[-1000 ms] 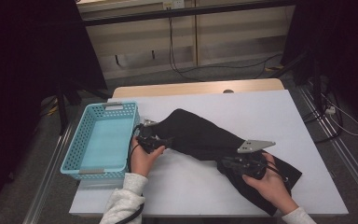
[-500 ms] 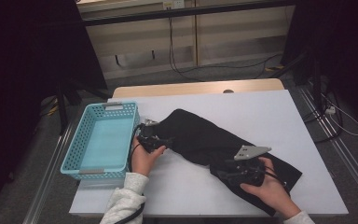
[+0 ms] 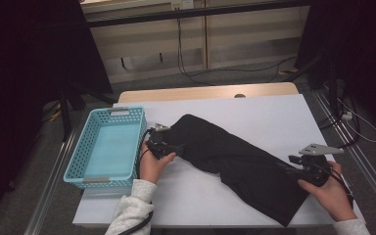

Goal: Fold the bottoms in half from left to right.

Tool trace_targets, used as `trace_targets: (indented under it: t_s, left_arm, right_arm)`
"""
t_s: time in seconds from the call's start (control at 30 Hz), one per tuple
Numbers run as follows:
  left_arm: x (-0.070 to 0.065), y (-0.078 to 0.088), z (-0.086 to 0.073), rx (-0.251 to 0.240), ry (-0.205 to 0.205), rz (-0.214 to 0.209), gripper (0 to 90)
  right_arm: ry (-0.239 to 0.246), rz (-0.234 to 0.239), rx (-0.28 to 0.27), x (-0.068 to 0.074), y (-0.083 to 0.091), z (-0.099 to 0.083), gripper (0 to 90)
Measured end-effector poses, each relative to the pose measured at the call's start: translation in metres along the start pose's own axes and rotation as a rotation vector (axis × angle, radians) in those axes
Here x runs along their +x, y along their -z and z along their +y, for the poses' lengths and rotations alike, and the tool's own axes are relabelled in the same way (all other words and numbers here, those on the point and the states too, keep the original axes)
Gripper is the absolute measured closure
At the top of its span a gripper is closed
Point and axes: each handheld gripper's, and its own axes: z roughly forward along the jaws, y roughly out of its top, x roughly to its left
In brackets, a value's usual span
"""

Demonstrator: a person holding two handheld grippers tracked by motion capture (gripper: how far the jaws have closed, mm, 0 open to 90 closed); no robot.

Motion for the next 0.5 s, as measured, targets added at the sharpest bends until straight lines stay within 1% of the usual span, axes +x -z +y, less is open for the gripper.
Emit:
trace_targets:
  t_s: [0.1, 0.17, 0.2, 0.23, 0.27, 0.3, 0.33, 0.4, 0.43, 0.5]
  left_arm:
    - [-0.001, -0.001, 0.001, -0.004, -0.002, -0.003, 13.1]
    - [-0.001, -0.001, 0.002, -0.006, -0.001, -0.002, 13.1]
    - [-0.001, -0.002, 0.002, -0.005, 0.001, -0.005, 13.1]
    - [-0.001, -0.002, 0.002, -0.003, 0.001, -0.008, 13.1]
    - [-0.002, -0.002, 0.002, -0.002, -0.003, -0.007, 13.2]
    - [-0.002, -0.002, 0.002, -0.004, -0.002, -0.006, 13.2]
    - [-0.002, -0.002, 0.003, -0.005, -0.007, -0.006, 13.2]
    - [-0.001, -0.001, 0.003, -0.009, -0.008, 0.000, 13.2]
    - [-0.001, -0.001, 0.004, -0.013, -0.008, 0.001, 13.2]
    - [-0.001, 0.000, 0.004, -0.019, 0.005, -0.003, 13.2]
  right_arm:
    - [-0.023, -0.044, 0.039, -0.013, 0.000, -0.010, 47.6]
    - [-0.050, -0.029, 0.079, -0.019, -0.001, -0.016, 51.1]
    - [-0.050, -0.028, 0.091, -0.019, -0.002, -0.019, 52.7]
    - [-0.049, -0.033, 0.083, -0.019, -0.001, -0.020, 57.7]
    - [-0.062, -0.030, 0.097, -0.020, 0.000, -0.019, 67.0]
    - [-0.065, 0.007, 0.114, -0.020, 0.002, -0.018, 82.9]
    - [-0.077, 0.041, 0.120, -0.020, 0.002, -0.019, 86.5]
    - [-0.063, 0.044, 0.110, -0.020, 0.002, -0.020, 87.4]
    - [-0.060, 0.043, 0.120, -0.021, 0.003, -0.018, 87.8]
    - [-0.054, 0.029, 0.115, -0.026, 0.003, -0.017, 88.0]
